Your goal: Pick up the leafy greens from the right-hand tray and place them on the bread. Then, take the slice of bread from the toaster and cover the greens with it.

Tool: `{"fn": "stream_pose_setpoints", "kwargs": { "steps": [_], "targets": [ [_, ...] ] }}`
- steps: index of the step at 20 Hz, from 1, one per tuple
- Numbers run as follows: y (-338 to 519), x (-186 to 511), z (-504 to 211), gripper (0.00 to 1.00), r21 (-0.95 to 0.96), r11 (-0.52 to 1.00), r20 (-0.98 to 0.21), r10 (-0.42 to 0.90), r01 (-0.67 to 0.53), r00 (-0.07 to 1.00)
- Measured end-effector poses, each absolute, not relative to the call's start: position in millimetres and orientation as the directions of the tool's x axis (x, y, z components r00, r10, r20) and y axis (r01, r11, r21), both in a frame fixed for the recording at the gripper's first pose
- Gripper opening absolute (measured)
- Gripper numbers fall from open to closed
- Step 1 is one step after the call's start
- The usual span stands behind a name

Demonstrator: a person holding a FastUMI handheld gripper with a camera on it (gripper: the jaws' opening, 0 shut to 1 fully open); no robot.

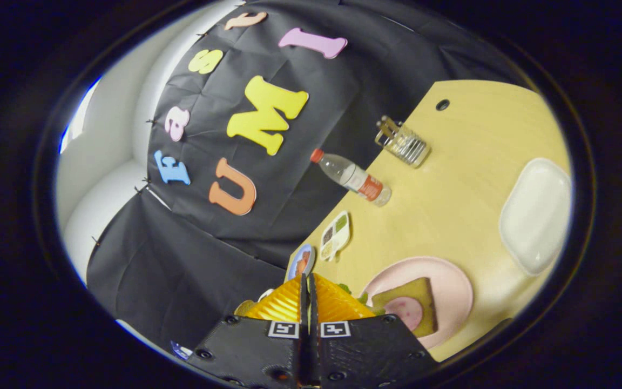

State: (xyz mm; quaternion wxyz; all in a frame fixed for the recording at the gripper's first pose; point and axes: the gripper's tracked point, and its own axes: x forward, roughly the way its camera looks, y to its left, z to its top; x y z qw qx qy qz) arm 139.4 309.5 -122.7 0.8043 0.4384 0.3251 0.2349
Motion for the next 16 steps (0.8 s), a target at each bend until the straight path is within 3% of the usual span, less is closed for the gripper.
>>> {"fn": "stream_pose_setpoints", "kwargs": {
  "steps": [7,16],
  "targets": [
    [313,140,-169,0.00,0.861,0.507,-0.355,0.655,-0.039,0.668],
    [251,143,-219,0.00,0.674,0.738,-0.504,0.471,-0.010,0.724]
  ]
}}
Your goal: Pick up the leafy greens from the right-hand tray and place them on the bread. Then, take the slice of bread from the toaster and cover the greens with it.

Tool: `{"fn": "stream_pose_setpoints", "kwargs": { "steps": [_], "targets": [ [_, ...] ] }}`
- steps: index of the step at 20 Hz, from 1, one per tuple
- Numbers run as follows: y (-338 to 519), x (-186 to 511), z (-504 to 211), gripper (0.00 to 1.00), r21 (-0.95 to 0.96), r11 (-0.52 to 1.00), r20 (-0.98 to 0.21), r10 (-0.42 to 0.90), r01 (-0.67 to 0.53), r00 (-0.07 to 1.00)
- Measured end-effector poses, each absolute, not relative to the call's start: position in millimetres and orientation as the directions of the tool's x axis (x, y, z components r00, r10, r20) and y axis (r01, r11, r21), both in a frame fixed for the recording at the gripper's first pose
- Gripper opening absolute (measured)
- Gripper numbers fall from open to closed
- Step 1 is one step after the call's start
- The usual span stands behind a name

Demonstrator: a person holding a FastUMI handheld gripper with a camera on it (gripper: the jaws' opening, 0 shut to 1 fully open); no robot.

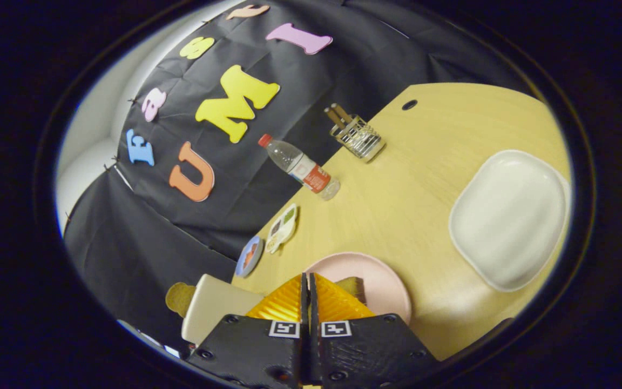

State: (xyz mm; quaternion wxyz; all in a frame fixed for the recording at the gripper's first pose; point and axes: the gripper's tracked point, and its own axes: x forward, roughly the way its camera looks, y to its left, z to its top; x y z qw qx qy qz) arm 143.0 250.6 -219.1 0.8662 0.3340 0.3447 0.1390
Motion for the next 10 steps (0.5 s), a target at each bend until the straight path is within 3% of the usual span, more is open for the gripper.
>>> {"fn": "stream_pose_setpoints", "kwargs": {
  "steps": [3,5,7,8,10],
  "targets": [
    [251,142,-225,0.01,0.596,0.801,-0.518,0.441,-0.060,0.733],
    [244,140,-221,0.18,0.521,0.846,-0.510,0.413,-0.111,0.755],
    [231,140,-213,0.46,0.445,0.886,-0.487,0.360,-0.129,0.795],
    [224,140,-205,0.65,0.409,0.903,-0.466,0.330,-0.130,0.821],
    [218,138,-188,0.89,0.354,0.926,-0.425,0.284,-0.130,0.860]
  ]
}}
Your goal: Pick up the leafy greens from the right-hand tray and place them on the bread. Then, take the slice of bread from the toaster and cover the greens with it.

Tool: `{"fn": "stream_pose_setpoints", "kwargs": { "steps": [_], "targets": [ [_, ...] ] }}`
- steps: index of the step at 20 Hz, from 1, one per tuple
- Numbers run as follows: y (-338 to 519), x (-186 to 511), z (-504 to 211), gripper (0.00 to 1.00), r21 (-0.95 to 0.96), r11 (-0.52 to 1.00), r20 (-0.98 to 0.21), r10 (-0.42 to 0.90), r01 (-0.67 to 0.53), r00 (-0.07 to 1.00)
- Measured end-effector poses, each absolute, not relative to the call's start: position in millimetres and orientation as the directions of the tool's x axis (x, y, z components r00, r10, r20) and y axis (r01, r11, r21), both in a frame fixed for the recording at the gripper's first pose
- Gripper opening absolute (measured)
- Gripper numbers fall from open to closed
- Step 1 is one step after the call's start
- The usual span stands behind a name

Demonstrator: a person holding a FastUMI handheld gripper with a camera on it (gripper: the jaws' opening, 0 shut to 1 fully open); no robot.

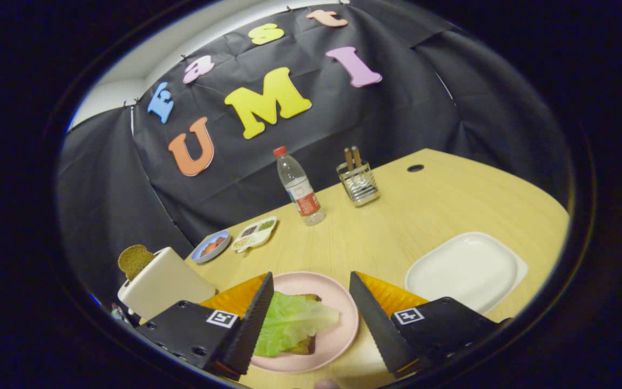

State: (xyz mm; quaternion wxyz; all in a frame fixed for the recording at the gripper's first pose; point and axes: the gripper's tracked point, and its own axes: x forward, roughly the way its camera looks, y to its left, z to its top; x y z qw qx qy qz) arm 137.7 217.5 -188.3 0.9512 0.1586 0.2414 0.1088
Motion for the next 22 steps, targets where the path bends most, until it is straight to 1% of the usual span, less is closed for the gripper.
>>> {"fn": "stream_pose_setpoints", "kwargs": {
  "steps": [1,2,5,7,10,13,17,20,22],
  "targets": [
    [216,136,-177,0.91,0.322,0.938,-0.402,0.256,-0.126,0.879],
    [216,134,-166,0.95,0.290,0.949,-0.377,0.233,-0.125,0.896],
    [237,122,-122,0.95,0.223,0.966,-0.297,0.199,-0.134,0.934],
    [276,109,-95,0.95,0.208,0.963,-0.247,0.222,-0.172,0.943],
    [354,88,-66,0.95,0.184,0.945,-0.181,0.303,-0.270,0.936],
    [411,73,-57,0.95,0.165,0.926,-0.167,0.366,-0.340,0.916],
    [465,62,-55,0.95,0.155,0.922,-0.176,0.380,-0.356,0.908],
    [495,62,-62,0.95,0.102,0.930,-0.189,0.367,-0.353,0.911],
    [521,57,-73,0.96,0.064,0.924,-0.216,0.382,-0.377,0.899]
  ]
}}
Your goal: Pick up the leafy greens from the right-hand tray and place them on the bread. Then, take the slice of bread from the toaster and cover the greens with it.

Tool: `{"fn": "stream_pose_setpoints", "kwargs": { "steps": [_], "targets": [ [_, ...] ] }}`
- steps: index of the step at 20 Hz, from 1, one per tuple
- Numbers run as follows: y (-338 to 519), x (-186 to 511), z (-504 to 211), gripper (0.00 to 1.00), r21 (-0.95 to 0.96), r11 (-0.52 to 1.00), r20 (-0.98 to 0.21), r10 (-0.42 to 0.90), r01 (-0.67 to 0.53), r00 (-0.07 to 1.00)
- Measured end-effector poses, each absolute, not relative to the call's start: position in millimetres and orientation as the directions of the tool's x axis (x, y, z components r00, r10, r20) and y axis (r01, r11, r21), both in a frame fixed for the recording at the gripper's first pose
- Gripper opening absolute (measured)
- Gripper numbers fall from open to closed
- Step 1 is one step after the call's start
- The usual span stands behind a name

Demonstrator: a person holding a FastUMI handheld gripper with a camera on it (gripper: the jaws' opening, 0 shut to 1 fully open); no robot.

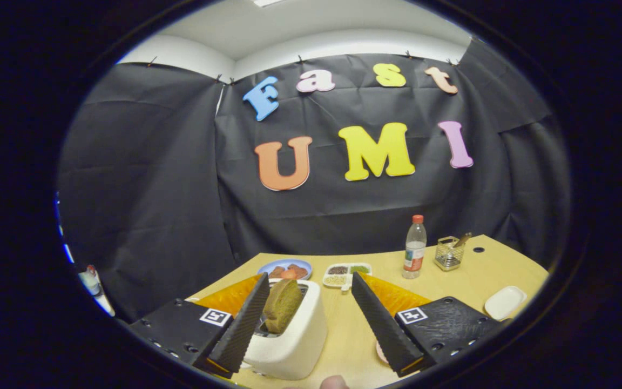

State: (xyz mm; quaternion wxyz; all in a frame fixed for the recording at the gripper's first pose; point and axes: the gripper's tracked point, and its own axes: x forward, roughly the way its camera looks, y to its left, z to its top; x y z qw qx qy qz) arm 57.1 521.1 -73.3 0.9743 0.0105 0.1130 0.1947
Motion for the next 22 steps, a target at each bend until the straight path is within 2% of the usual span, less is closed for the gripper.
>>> {"fn": "stream_pose_setpoints", "kwargs": {
  "steps": [7,9,13,15,17,22],
  "targets": [
    [560,69,-116,0.92,-0.045,0.934,-0.309,0.323,-0.354,0.894],
    [554,79,-120,0.82,-0.062,0.949,-0.325,0.274,-0.310,0.905],
    [561,87,-141,0.46,-0.001,0.949,-0.409,0.287,-0.315,0.866],
    [563,86,-137,0.20,0.033,0.944,-0.418,0.311,-0.328,0.853],
    [563,84,-124,0.12,0.076,0.936,-0.405,0.343,-0.343,0.848],
    [547,77,-60,0.12,0.202,0.898,-0.297,0.436,-0.390,0.850]
  ]
}}
